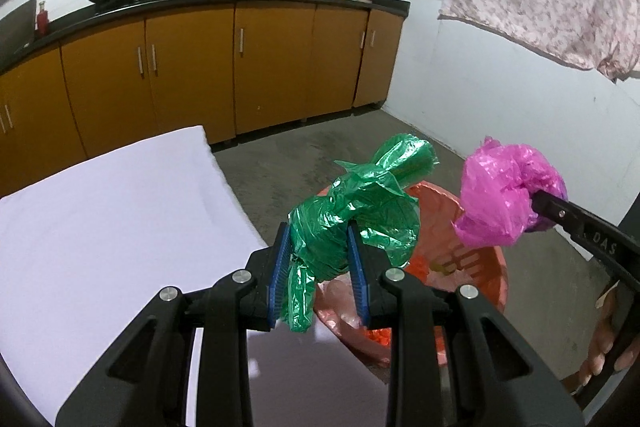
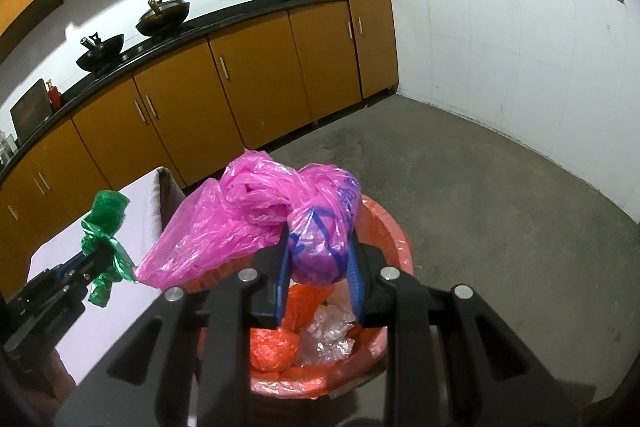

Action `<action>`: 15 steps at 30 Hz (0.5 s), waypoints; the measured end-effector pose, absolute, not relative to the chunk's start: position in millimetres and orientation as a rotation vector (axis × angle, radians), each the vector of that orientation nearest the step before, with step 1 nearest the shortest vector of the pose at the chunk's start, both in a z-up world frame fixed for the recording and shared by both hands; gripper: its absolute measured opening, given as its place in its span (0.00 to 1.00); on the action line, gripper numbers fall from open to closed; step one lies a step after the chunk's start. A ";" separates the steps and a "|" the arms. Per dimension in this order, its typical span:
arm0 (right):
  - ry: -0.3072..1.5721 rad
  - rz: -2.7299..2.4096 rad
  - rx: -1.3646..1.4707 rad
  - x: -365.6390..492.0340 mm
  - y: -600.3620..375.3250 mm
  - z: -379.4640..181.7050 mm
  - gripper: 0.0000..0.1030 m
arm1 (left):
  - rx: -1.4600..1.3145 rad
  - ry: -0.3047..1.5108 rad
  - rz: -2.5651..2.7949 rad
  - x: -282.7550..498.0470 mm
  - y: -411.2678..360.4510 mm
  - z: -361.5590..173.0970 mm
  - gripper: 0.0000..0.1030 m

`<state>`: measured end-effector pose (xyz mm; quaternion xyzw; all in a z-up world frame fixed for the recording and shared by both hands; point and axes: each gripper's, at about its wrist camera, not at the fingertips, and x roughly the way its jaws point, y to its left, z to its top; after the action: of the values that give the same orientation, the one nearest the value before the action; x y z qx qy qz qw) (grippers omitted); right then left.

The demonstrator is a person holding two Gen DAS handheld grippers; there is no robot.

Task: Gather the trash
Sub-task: 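Carry both bags over the wastebasket and open both tools to drop them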

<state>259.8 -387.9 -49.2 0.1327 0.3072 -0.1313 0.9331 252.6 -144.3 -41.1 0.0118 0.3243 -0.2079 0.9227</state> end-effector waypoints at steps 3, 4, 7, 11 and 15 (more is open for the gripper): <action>0.622 -0.283 0.265 260.6 -388.9 -49.5 0.24 | 0.035 0.669 -0.437 254.4 -146.4 -42.8 0.28; 0.622 -0.287 0.264 260.6 -389.1 -49.8 0.24 | 0.038 0.671 -0.439 254.8 -149.1 -43.1 0.28; 0.622 -0.304 0.269 260.3 -389.2 -51.8 0.24 | 0.048 0.672 -0.445 253.7 -153.5 -45.2 0.28; 0.627 -0.328 0.288 261.4 -392.6 -55.3 0.25 | 0.056 0.677 -0.453 255.1 -157.3 -47.3 0.28; 0.623 -0.337 0.303 263.6 -394.1 -55.7 0.25 | 0.065 0.684 -0.465 257.7 -163.0 -50.0 0.28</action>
<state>263.6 -394.1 -55.7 0.1480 0.3039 -0.1642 0.9267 257.7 -163.0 -50.0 0.0315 0.3324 -0.2258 0.9152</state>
